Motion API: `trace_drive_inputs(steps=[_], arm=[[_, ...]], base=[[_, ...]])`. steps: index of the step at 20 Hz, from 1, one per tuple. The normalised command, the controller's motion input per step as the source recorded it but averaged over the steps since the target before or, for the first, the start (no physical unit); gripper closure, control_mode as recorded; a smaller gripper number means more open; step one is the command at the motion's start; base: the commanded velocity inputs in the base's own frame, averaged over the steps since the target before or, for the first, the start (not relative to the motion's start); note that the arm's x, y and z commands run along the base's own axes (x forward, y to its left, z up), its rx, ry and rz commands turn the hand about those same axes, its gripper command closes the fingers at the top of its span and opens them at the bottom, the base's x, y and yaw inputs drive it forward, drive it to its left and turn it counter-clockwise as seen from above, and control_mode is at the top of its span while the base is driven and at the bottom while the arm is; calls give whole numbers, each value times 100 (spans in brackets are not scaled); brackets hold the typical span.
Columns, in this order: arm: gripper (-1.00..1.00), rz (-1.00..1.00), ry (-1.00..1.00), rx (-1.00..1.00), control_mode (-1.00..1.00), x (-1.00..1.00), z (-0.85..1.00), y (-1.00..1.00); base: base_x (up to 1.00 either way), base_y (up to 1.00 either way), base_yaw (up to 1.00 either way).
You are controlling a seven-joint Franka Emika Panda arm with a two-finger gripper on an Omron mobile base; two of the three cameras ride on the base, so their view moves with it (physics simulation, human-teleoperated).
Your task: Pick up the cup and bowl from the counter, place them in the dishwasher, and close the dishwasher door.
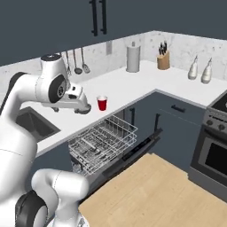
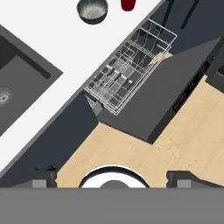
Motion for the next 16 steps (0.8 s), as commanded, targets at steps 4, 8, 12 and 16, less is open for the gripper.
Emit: trace_drive_inputs(steps=[4,8,12,16], arm=[[-100,0,0,0,100,0,0,0],[-100,0,0,0,100,0,0,0],[-100,0,0,0,100,0,0,0],[-100,0,0,0,100,0,0,0]], base=[[35,6,-18],[15,0,-4],[39,0,-3],[14,0,-1]])
